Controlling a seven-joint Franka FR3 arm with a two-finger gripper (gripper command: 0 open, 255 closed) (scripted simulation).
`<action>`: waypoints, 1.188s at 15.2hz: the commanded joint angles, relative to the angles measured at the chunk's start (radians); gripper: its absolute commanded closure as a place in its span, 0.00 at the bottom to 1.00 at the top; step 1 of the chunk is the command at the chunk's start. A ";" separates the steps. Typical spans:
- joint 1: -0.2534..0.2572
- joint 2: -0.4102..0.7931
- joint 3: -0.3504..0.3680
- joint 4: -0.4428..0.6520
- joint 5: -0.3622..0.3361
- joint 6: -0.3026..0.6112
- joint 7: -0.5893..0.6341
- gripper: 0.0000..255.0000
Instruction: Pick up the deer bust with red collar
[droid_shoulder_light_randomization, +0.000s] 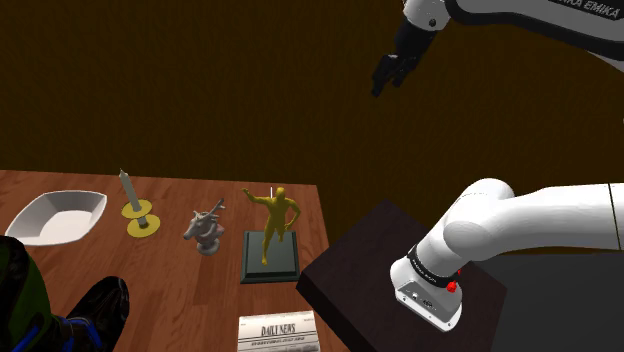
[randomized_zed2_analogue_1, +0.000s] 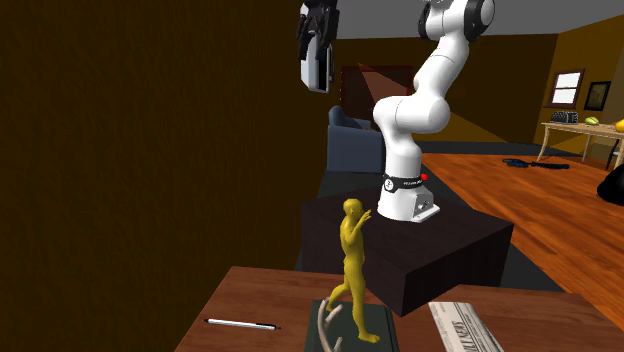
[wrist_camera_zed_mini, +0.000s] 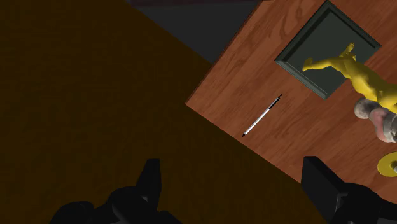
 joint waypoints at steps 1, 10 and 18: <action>0.000 0.000 0.000 0.000 0.000 0.000 0.000 0.00; 0.048 0.191 0.062 -0.069 0.078 0.218 0.081 0.00; 0.088 0.418 0.120 -0.056 0.132 0.403 0.141 0.00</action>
